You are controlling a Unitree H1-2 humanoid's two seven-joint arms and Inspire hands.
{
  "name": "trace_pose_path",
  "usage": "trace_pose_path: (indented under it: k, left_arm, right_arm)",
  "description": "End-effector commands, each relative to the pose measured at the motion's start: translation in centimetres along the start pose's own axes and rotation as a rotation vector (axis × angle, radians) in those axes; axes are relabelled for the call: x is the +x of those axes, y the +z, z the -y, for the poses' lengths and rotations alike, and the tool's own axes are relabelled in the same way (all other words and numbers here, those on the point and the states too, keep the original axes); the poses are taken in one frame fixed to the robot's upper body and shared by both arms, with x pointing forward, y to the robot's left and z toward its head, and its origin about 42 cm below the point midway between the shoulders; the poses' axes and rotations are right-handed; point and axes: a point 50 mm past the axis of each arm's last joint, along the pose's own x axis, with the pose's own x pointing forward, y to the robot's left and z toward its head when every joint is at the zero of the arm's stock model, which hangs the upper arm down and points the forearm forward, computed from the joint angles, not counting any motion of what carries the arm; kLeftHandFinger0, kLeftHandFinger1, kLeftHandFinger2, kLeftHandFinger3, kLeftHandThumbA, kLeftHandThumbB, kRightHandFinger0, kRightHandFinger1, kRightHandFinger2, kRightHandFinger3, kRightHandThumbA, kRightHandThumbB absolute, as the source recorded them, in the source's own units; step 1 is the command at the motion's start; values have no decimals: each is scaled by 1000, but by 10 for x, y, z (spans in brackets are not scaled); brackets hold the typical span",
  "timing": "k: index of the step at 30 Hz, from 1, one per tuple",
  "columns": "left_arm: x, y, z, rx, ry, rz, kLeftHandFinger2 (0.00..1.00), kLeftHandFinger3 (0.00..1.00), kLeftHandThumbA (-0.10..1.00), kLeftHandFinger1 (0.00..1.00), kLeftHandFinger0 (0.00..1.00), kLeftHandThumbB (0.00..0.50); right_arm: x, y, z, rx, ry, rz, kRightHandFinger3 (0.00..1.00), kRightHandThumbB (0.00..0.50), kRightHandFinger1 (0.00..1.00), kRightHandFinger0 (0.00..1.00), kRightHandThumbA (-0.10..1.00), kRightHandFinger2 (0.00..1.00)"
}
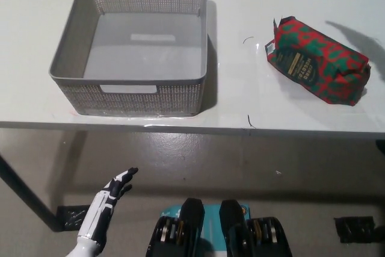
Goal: Use the right hand to pick up a bag of coffee beans on the right hand side and place it into a container on the left hand side
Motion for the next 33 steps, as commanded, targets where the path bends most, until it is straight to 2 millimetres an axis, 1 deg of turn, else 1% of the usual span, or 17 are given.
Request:
trace_pose_path:
  k: [1,2,5,7,8,10,12,15,17,18,21,23,24,26,28,32,33]
  left_arm:
    - [5,11,-3,40,-19,59,1000,1000,1000,1000,1000,201]
    - [5,11,-2,39,-21,58,1000,1000,1000,1000,1000,200]
    - [6,12,-2,35,-22,61,1000,1000,1000,1000,1000,198]
    - [6,12,-3,39,-22,63,1000,1000,1000,1000,1000,201]
    - [7,12,-3,35,-22,63,1000,1000,1000,1000,1000,202]
    - [8,13,-3,32,-28,69,1000,1000,1000,1000,1000,199]
    - [8,14,-4,36,-31,72,1000,1000,1000,1000,1000,201]
    - [9,14,-3,41,-34,74,1000,1000,1000,1000,1000,202]
    - [9,14,-4,40,-33,74,1000,1000,1000,1000,1000,208]
    - [9,14,-4,51,-33,76,1000,1000,1000,1000,1000,208]
    - [10,15,-4,60,-39,81,1000,1000,1000,1000,1000,200]
    - [10,15,-4,64,-42,82,1000,1000,1000,1000,1000,199]
    - [10,15,-4,65,-41,80,1000,1000,1000,1000,1000,219]
    - [10,16,-4,68,-40,81,1000,1000,1000,1000,1000,218]
    - [10,16,-4,76,-44,87,1000,1000,1000,1000,1000,210]
    - [11,17,-4,75,-44,92,1000,1000,1000,1000,1000,211]
    - [11,17,-4,73,-45,90,1000,1000,1000,1000,1000,217]
  right_arm:
    - [-16,41,28,-5,-30,73,1000,429,1000,1000,1000,1000]
    - [-15,39,26,-10,-14,73,1000,409,1000,1000,1000,1000]
    - [-12,36,21,-17,14,55,1000,401,1000,1000,1000,1000]
    - [-10,33,17,-42,36,47,1000,424,1000,1000,1000,1000]
    - [-9,31,15,-37,42,39,1000,453,1000,1000,1000,1000]
    - [-6,27,11,-38,51,29,1000,467,1000,1000,1000,1000]
    - [-3,21,6,-23,48,21,1000,432,1000,1000,1000,1000]
    - [1,11,-2,-44,67,8,1000,434,1000,1000,1000,1000]
    - [4,6,-8,-51,94,6,1000,414,1000,1000,1000,1000]
    - [5,3,-11,-51,97,14,1000,392,1000,1000,1000,1000]
    - [8,-8,-17,-33,95,4,1000,408,1000,1000,1000,1000]
    - [11,-15,-23,-17,108,22,1000,377,1000,1000,1000,1000]
    - [13,-19,-27,-12,97,20,1000,383,1000,1000,1000,1000]
    - [14,-23,-31,-12,102,24,1000,366,1000,1000,1000,1000]
    - [17,-29,-37,10,121,-5,1000,383,1000,1000,1000,1000]
    - [22,-40,-51,31,137,-36,1000,379,1000,1000,1000,1000]
    - [24,-44,-58,11,146,-29,1000,339,1000,1000,1000,1000]
